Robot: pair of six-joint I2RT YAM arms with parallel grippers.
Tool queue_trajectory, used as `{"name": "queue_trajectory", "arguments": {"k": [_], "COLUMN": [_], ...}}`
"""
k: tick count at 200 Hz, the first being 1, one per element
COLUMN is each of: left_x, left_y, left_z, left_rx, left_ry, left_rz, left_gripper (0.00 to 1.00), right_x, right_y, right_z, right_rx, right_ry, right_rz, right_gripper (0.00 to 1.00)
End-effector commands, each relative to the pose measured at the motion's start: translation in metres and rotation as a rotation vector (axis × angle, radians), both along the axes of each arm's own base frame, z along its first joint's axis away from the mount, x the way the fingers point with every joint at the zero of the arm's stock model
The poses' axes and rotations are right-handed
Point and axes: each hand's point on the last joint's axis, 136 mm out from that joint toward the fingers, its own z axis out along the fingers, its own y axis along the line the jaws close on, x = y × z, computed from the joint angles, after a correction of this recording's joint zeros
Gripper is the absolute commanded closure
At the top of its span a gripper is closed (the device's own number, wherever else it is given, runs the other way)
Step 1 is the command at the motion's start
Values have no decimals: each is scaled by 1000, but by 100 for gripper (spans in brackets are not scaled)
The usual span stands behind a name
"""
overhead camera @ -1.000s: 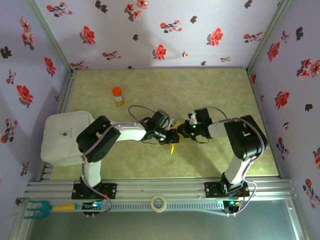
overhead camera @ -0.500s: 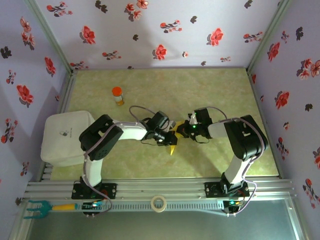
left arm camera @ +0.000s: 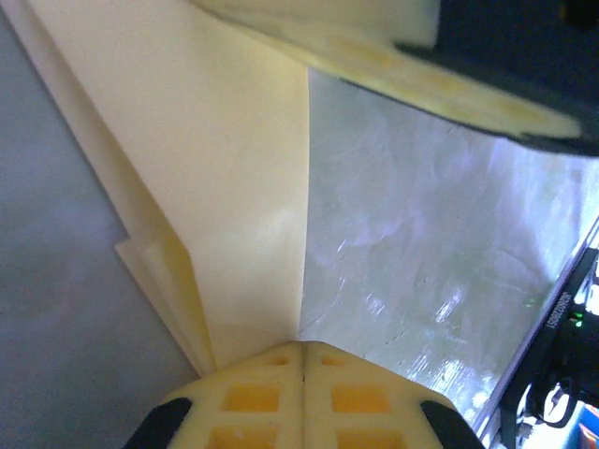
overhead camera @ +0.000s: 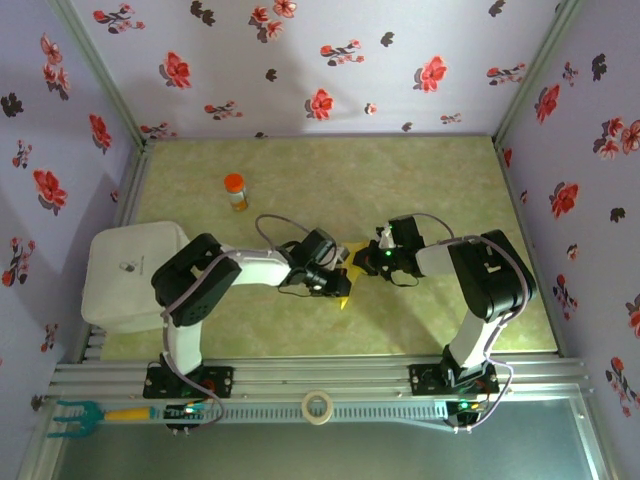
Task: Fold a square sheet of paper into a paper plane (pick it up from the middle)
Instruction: Fold the wing for the fifth time at the center of the table.
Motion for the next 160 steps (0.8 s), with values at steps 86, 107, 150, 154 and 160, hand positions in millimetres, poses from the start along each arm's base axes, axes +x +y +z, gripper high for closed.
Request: {"name": "queue_trajectory", "arguments": {"k": [86, 107, 150, 154, 160], "left_x": [-68, -73, -65, -63, -60], "left_y": [57, 56, 45, 44, 41], "left_z": [-31, -30, -7, -3, 4], "left_rx": [247, 244, 168, 157, 134], "left_ry": [95, 87, 31, 22, 7], "left_rz": [-102, -118, -94, -88, -79], "left_gripper": [100, 100, 100, 100, 100], "right_x": [-21, -21, -22, -21, -22], "right_y": [-30, -30, -30, -30, -30], "right_z": [-48, -48, -48, -48, -48], "right_rx": [-198, -199, -196, -195, -195], "right_ry": [121, 121, 124, 123, 126], "right_rz": [-61, -61, -66, -67, -67], "right_gripper": [98, 98, 98, 98, 97]}}
